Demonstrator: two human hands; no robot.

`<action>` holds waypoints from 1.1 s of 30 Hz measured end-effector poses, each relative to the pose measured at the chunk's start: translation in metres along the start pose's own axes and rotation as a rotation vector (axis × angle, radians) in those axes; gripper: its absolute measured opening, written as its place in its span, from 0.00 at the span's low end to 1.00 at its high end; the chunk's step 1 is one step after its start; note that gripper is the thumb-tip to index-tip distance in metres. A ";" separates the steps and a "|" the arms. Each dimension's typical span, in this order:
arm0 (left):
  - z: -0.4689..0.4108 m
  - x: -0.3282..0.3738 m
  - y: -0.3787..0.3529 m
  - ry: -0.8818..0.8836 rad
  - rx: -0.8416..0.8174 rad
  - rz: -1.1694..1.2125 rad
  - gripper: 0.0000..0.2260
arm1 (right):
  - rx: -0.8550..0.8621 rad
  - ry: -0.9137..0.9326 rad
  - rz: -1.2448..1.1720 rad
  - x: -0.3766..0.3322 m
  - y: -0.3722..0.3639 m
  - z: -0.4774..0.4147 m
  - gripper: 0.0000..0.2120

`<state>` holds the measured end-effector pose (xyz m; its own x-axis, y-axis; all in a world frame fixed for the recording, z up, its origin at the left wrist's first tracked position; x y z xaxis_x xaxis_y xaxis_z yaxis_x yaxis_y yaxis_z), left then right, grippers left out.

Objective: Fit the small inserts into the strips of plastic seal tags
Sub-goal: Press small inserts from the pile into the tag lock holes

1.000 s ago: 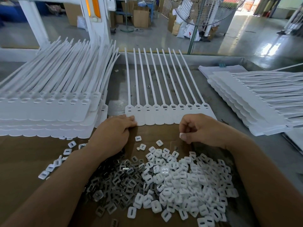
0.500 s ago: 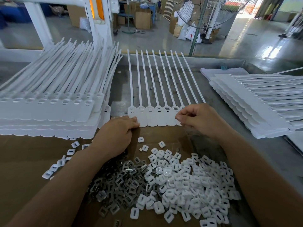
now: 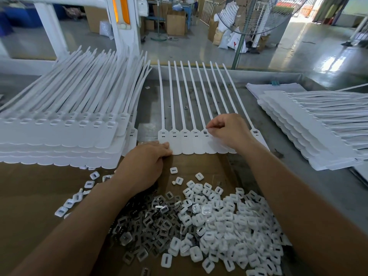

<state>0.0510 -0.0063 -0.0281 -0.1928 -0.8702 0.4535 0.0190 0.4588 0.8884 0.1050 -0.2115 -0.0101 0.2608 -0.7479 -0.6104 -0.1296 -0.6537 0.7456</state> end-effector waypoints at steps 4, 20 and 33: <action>0.001 0.000 0.001 -0.009 -0.001 -0.012 0.19 | 0.012 -0.006 -0.009 0.003 -0.007 -0.006 0.06; 0.004 0.000 0.000 -0.014 0.018 -0.001 0.19 | -0.024 -0.093 0.030 0.007 -0.018 -0.012 0.07; 0.005 -0.001 0.001 -0.026 0.015 0.002 0.19 | -0.114 -0.219 0.053 0.003 -0.015 -0.024 0.11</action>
<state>0.0466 -0.0044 -0.0280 -0.2184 -0.8642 0.4532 0.0047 0.4635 0.8861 0.1309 -0.2018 -0.0166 0.0412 -0.7960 -0.6038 -0.0258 -0.6050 0.7958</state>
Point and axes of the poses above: each hand's wrist, its own z-axis away from the middle knuckle, its own y-axis out of the back of the hand, x = y × z, the point moved 3 cm from there along -z, towards the middle knuckle, and after that the axes turned 12 degrees about y, right-handed, at the moved point
